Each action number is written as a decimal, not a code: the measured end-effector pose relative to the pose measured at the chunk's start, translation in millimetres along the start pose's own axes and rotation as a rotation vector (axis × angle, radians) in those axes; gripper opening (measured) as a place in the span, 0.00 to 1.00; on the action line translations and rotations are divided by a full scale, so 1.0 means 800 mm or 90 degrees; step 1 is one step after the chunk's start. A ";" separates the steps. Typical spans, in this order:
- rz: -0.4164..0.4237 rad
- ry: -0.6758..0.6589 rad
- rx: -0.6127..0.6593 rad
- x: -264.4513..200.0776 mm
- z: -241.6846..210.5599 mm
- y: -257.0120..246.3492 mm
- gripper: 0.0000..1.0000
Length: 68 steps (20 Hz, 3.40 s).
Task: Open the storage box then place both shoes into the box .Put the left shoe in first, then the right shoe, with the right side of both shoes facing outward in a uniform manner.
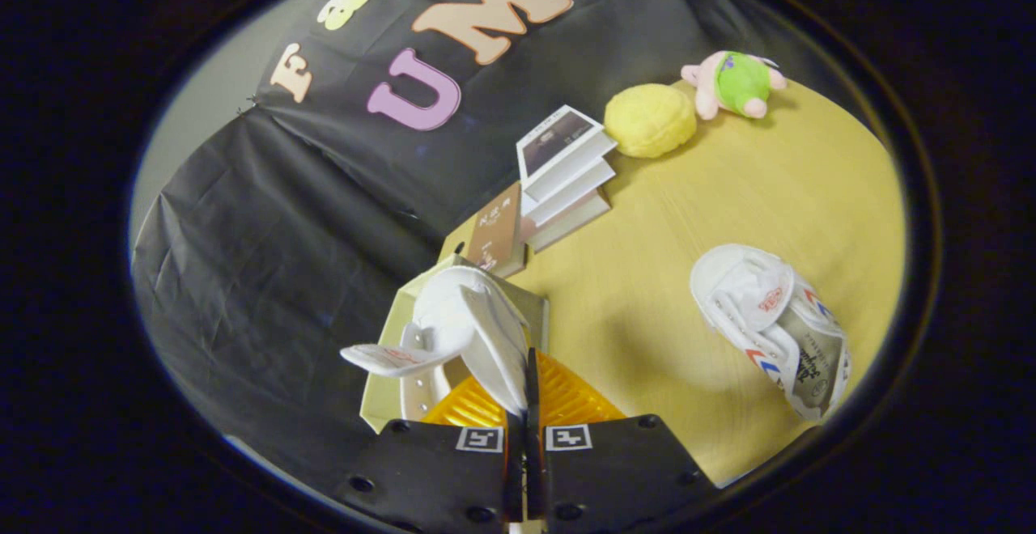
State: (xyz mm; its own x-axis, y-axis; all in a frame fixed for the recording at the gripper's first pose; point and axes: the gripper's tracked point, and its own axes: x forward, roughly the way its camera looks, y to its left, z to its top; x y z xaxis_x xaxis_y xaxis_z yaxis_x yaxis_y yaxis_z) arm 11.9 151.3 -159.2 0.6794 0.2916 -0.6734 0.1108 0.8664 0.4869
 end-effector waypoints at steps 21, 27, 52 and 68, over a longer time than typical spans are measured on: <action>-0.131 0.145 0.022 0.125 -0.051 0.160 0.05; -0.225 0.106 0.042 0.174 -0.053 0.166 0.05; -0.140 0.051 0.038 0.169 -0.085 0.252 1.00; -0.165 0.016 -0.242 -0.077 0.044 -0.029 1.00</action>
State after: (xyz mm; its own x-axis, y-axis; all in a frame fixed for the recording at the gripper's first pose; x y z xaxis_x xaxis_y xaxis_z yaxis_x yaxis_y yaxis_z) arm -6.5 98.9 -109.5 0.6466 0.0517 -0.7611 -0.0027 0.9978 0.0655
